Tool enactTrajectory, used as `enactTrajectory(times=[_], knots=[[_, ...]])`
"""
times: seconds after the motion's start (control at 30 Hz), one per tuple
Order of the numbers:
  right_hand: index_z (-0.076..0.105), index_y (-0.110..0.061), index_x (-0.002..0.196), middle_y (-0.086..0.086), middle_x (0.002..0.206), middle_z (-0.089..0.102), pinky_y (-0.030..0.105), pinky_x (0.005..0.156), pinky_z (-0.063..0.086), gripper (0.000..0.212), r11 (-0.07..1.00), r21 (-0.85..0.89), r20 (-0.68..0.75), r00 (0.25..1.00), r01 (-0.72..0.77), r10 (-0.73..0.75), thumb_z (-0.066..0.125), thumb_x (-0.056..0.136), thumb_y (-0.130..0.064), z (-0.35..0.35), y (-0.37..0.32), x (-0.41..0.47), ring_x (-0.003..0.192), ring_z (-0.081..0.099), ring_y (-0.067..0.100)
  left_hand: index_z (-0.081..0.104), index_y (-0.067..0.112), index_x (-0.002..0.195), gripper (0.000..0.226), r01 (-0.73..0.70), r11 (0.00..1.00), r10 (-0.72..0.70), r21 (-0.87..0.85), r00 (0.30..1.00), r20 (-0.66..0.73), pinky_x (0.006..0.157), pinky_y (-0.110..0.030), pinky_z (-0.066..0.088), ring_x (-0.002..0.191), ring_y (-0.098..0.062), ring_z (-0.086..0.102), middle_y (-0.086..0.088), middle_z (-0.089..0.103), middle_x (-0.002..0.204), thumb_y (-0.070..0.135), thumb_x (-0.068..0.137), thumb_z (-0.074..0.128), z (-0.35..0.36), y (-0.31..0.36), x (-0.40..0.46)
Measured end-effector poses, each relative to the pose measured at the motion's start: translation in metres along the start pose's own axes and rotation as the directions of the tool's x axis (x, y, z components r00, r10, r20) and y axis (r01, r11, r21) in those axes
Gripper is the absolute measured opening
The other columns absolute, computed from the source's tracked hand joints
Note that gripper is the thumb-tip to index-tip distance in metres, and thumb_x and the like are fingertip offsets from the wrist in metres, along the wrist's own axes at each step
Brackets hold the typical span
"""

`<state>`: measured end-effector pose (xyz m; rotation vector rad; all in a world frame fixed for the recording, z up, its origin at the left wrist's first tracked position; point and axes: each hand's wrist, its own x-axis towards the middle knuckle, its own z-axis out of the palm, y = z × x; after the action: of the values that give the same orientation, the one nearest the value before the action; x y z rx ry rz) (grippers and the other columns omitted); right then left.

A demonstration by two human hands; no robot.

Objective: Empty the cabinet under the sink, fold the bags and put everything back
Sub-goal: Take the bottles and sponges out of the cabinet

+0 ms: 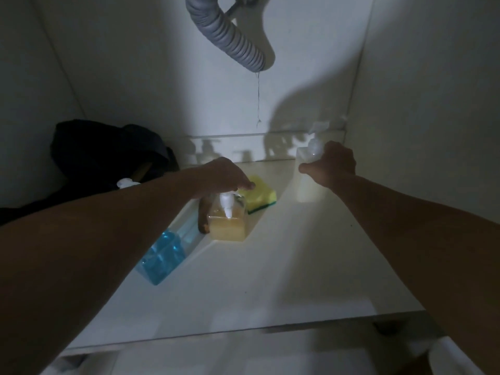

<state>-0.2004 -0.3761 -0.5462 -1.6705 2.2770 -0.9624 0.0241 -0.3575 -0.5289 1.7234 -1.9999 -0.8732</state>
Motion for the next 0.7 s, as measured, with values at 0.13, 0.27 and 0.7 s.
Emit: enactTrajectory(times=[0.13,0.27,0.7], knots=[[0.060,-0.006,0.120,0.013,0.126,0.062,0.029,0.094,0.046,0.065,0.999,0.003,0.017,0.999,0.050,-0.050,0.080,0.068,-0.040,-0.007,-0.002,-0.014,0.120,0.057,0.030,0.077,0.012,0.096,0.018,-0.017,0.999,0.017,0.028,1.000,-0.007,0.074,-0.019,0.047,0.087,-0.011,0.065,0.000,0.073,0.088,0.015,0.078,0.076,-0.001,-0.001,-0.013],[0.061,-0.008,0.123,0.012,0.130,0.060,0.031,0.098,0.044,0.065,0.992,0.035,0.046,0.991,0.121,-0.123,0.081,0.068,-0.037,-0.015,-0.008,-0.032,0.122,0.055,0.030,0.075,0.001,0.087,0.022,-0.025,0.999,0.027,0.023,0.996,-0.085,0.068,-0.025,0.045,0.072,-0.014,0.057,-0.005,0.065,0.077,0.022,0.079,0.075,0.003,-0.006,-0.026],[0.065,-0.016,0.122,0.008,0.120,0.065,0.029,0.082,0.045,0.071,0.962,0.124,0.105,0.960,0.245,-0.258,0.085,0.057,-0.035,-0.043,-0.050,-0.063,0.108,0.059,0.027,0.071,0.010,0.106,0.025,0.103,0.967,0.040,0.231,0.840,-0.541,0.087,-0.030,0.050,0.105,-0.028,0.063,-0.011,0.069,0.110,0.016,0.092,0.052,-0.084,-0.025,-0.107]])
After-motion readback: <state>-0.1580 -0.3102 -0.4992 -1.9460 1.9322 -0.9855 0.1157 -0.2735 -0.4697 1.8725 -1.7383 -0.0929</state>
